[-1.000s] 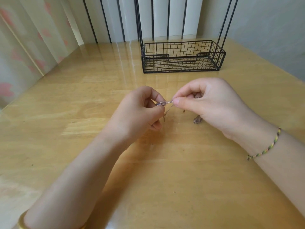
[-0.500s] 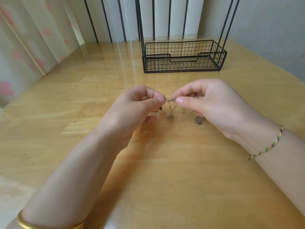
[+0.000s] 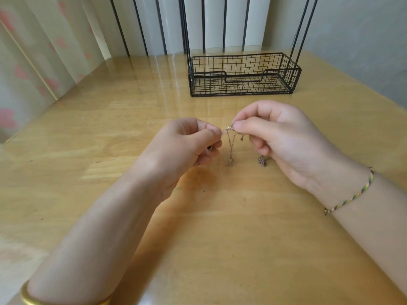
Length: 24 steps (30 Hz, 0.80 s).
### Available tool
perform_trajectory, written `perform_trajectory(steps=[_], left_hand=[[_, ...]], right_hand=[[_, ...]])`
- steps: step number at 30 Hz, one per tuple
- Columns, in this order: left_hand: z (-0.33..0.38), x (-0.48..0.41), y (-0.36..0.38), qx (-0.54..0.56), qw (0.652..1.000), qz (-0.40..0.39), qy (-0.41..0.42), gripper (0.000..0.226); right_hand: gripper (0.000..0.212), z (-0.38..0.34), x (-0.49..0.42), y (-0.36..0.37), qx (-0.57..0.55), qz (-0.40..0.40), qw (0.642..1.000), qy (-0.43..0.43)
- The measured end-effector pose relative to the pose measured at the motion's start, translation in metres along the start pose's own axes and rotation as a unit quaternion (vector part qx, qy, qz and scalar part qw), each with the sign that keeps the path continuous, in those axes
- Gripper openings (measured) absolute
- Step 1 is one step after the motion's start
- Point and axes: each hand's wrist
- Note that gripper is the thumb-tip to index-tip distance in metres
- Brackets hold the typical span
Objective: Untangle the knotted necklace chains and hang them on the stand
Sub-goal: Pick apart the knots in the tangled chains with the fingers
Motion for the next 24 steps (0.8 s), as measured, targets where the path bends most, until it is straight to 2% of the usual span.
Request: perform_trajectory(steps=[5,9,12,14,16,19,21,24], left_hand=[[-0.0013,0.0015,0.0035,-0.038,0.999,-0.017,-0.009,0.017],[-0.0007,0.0010,0.0039,-0.033,0.999,-0.007,-0.021,0.017],[0.0007,0.0002,0.0045,0.035,0.998,0.004,-0.044,0.017],[0.0013,-0.0006,0.0048,0.085,0.995,0.013,-0.056,0.018],[0.0007,-0.0011,0.0055,0.106,0.992,0.023,-0.059,0.019],[-0.0005,-0.0015,0.0069,0.101,0.993,0.041,-0.054,0.018],[-0.0006,-0.0016,0.0068,0.099,0.993,0.047,-0.050,0.017],[-0.0007,-0.0014,0.0051,0.103,0.993,0.043,-0.047,0.016]], right_hand=[[0.016,-0.0026,-0.0020,0.0018,-0.133,0.009,0.990,0.049],[0.018,-0.0026,-0.0011,0.0040,-0.156,0.016,0.987,0.042],[0.019,-0.0034,-0.0004,0.0039,-0.158,0.011,0.987,0.033],[0.020,-0.0026,-0.0004,0.0033,-0.120,-0.012,0.992,0.037],[0.021,-0.0012,0.0013,0.0045,-0.009,-0.037,0.999,0.030],[0.024,0.0000,0.0032,0.0086,0.162,-0.046,0.986,-0.015],[0.022,-0.0003,0.0035,0.0099,0.187,-0.037,0.981,-0.036],[0.021,0.0004,0.0028,0.0092,0.139,-0.003,0.990,-0.028]])
Point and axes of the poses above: each hand's wrist, its own x-axis away from the middle knuckle, its own y-axis out of the palm, z = x × y, and after that the axes turned 6 degrees about -x, right-handed
